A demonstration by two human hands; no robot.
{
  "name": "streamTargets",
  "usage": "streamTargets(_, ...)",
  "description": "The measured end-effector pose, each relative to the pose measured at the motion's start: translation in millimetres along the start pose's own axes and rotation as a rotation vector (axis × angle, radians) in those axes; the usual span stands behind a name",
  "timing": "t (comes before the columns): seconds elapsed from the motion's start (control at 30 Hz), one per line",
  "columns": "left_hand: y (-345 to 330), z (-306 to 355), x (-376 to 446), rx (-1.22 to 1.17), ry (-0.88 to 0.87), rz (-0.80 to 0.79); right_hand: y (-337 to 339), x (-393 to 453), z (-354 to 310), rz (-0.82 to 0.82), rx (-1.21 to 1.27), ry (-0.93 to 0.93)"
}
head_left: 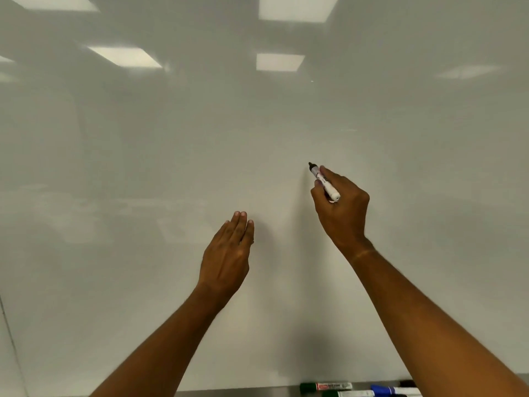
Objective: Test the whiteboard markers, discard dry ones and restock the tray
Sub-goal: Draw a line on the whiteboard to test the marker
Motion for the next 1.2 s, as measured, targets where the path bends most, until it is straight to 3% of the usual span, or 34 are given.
streamTargets(0.1, -5, -1, 4, 0.004, 0.019, -0.009, -4, 6, 10, 0.007, -0.004, -0.006)
streamTargets(0.23, -13, -3, 4, 0.005, 0.033, -0.006, -17, -3, 4, -0.119, -0.054, 0.111)
streamTargets(0.37, -18, -7, 2, 0.004, 0.044, 0.002, -5, -12, 12, -0.048, -0.076, 0.087)
streamTargets(0.47, -21, -9, 1, 0.009, 0.051, -0.011, -9, -30, 10, -0.109, -0.141, 0.135)
streamTargets(0.6, -23, -8, -1, 0.018, 0.053, -0.020, -1, -60, 24, -0.073, -0.082, 0.026)
streamTargets(0.7, -25, -5, -2, 0.022, 0.048, -0.035, -11, -79, 21, -0.175, -0.069, -0.007)
streamTargets(0.97, -25, -1, -3, 0.002, 0.046, -0.022, 19, -10, 24, 0.053, -0.061, -0.012)
streamTargets(1.13, -30, -1, -4, 0.005, 0.043, -0.050, 17, -19, 31, -0.063, -0.118, 0.047)
streamTargets(1.2, -32, 0, -5, 0.008, 0.035, -0.051, 29, -34, 43, -0.023, -0.113, -0.008)
Point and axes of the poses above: each hand's wrist, its own x-axis towards the middle knuckle, its own y-axis out of the back of the hand, z = x × y, the point moved 8 cm from there along x, towards the middle knuckle, and after that the axes turned 8 degrees about -z, right-handed, at the moved point
